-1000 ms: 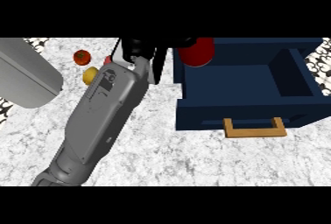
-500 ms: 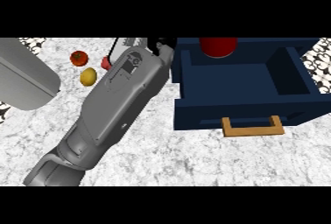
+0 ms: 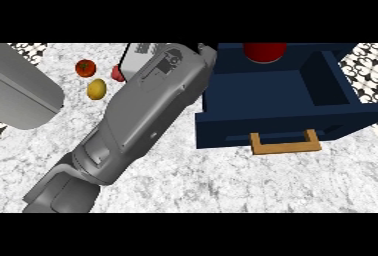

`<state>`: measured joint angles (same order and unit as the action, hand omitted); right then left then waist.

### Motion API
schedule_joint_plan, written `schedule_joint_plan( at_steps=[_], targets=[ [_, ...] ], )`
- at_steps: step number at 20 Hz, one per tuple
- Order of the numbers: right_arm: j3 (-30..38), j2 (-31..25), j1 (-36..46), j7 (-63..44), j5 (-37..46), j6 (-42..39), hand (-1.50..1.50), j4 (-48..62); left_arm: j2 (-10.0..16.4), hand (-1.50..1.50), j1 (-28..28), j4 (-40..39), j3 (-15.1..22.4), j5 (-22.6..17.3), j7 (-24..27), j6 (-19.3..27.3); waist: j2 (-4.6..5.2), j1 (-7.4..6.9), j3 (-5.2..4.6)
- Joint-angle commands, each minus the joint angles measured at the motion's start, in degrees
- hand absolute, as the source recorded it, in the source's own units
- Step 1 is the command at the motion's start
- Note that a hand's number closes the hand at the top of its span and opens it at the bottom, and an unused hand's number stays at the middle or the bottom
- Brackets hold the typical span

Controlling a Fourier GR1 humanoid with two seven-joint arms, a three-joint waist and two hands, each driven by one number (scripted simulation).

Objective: Pick up the can, place it into the drawer and close the drawer

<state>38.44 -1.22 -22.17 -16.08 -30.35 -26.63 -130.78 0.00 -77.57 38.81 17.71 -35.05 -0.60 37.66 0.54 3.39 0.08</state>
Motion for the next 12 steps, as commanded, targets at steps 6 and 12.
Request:
schedule_joint_plan(
  at_steps=[6, 12],
  targets=[
    [-0.04, 0.06, 0.71, -1.22, -1.73, 0.76, -1.50, -1.88, 0.00, 1.50, -3.15, -8.08, 5.68, -8.43, 4.67, 0.60, 0.38, 1.36, 0.02],
    [0.61, -2.26, 1.66, -2.42, -1.94, 0.80, -1.50, -0.09, 0.00, 1.50, -1.81, -10.45, 10.86, -11.15, 5.95, 1.18, 0.30, 1.10, 0.03]
  ],
)
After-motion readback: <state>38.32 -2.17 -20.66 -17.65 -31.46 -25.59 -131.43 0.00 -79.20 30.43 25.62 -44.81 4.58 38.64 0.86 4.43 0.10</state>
